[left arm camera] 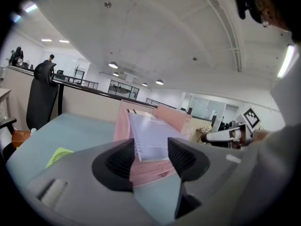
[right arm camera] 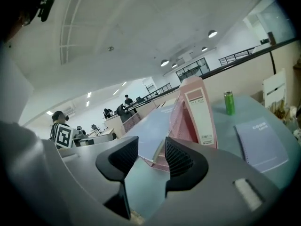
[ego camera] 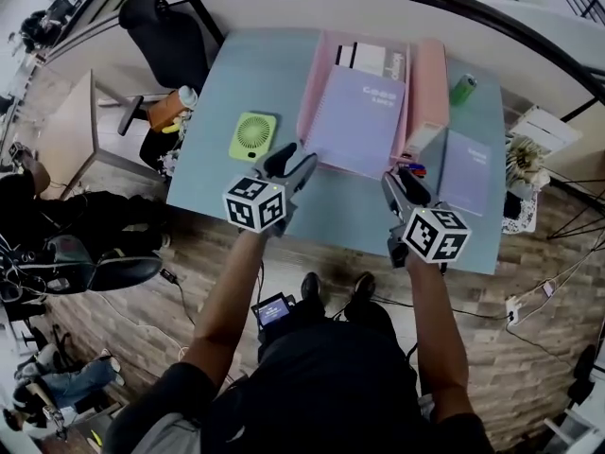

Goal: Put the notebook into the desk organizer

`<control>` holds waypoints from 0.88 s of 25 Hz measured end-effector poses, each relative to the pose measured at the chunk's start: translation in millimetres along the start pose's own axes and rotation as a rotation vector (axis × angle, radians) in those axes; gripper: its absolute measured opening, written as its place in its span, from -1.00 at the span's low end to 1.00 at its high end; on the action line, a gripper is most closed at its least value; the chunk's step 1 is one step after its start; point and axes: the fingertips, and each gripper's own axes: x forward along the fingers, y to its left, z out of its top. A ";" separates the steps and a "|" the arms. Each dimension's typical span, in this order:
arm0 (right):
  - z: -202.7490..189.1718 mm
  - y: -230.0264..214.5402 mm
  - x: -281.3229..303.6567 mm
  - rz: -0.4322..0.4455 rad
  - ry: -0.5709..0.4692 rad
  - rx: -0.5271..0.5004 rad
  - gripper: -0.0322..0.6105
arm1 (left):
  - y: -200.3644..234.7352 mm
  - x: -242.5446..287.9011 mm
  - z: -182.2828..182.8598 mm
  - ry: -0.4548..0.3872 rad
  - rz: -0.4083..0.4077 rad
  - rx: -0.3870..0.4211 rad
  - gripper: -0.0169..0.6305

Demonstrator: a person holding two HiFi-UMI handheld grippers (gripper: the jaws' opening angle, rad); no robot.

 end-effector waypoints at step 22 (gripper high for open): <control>-25.4 -8.8 58.7 0.077 0.063 0.228 -0.39 | 13.1 32.9 -20.0 0.017 0.036 -0.140 -0.15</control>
